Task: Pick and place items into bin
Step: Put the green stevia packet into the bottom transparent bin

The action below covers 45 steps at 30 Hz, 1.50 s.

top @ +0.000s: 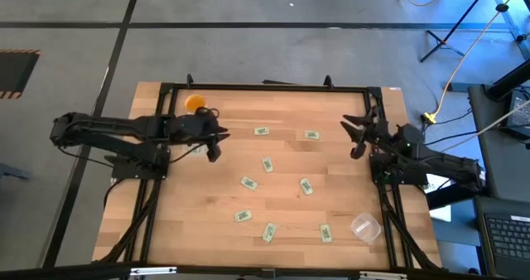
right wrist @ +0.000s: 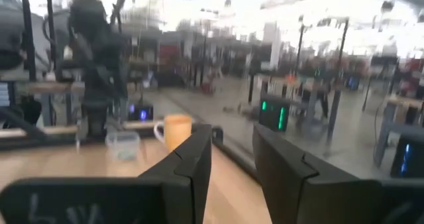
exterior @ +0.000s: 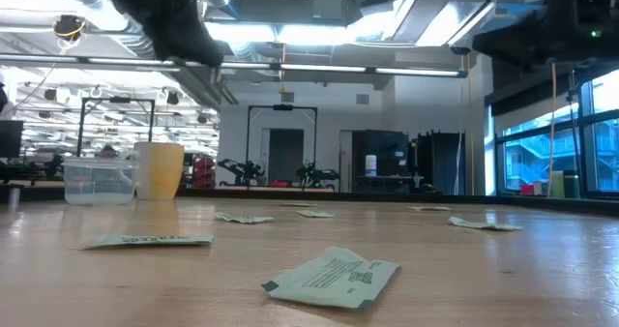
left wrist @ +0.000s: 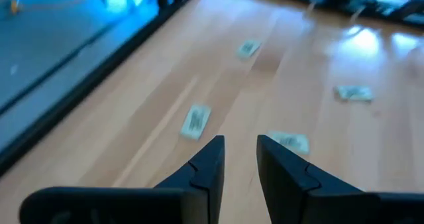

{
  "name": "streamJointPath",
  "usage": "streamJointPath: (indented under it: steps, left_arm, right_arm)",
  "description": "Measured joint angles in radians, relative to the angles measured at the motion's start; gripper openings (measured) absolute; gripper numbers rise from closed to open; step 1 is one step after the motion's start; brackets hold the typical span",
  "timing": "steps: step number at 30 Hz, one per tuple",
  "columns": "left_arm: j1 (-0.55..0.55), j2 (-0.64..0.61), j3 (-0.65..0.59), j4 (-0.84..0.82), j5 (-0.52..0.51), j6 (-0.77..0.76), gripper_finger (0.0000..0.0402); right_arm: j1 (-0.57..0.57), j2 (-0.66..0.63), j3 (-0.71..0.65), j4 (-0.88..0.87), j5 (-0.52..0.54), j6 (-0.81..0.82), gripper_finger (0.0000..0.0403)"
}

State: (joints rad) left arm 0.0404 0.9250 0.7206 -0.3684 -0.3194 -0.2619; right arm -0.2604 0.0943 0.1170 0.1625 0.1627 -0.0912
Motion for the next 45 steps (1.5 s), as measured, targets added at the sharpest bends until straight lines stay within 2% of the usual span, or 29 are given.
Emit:
streamJointPath:
  steps: [12, 17, 22, 27, 36, 39, 41, 43, 45]
  left_arm:
    - [0.058, -0.264, -0.224, 0.223, 0.008, 0.155, 0.0084]
    - [0.089, -0.378, -0.326, 0.312, 0.007, 0.202, 0.0084]
    - [0.109, -0.448, -0.36, 0.357, 0.004, 0.167, 0.0084]
    - [0.127, -0.468, -0.36, 0.442, -0.001, 0.12, 0.0084]
    - [0.127, -0.469, -0.36, 0.431, -0.001, 0.231, 0.0084]
    - [0.125, -0.469, -0.36, 0.424, 0.001, 0.174, 0.0084]
    - [0.125, -0.469, -0.36, 0.424, 0.019, 0.127, 0.0084]
    - [0.125, -0.469, -0.36, 0.423, 0.071, 0.085, 0.0084]
    - [0.124, -0.469, -0.36, 0.424, 0.155, 0.08, 0.0084]
  right_arm:
    - [0.0, 0.393, 0.285, -0.229, -0.007, -0.023, 0.0116]
    - [0.0, 0.503, 0.337, -0.201, -0.006, -0.07, 0.0116]
    - [-0.001, 0.548, 0.34, -0.135, -0.006, -0.069, 0.0116]
    - [-0.001, 0.55, 0.34, -0.143, -0.005, 0.032, 0.0116]
    - [0.014, 0.595, 0.34, -0.152, -0.014, -0.123, 0.0116]
    - [0.034, 0.628, 0.339, -0.151, -0.066, 0.005, 0.0116]
    - [0.057, 0.646, 0.339, -0.168, -0.162, 0.093, 0.0116]
    - [0.095, 0.665, 0.339, -0.201, -0.282, 0.121, 0.0116]
    - [0.145, 0.684, 0.339, -0.213, -0.354, 0.148, 0.0116]
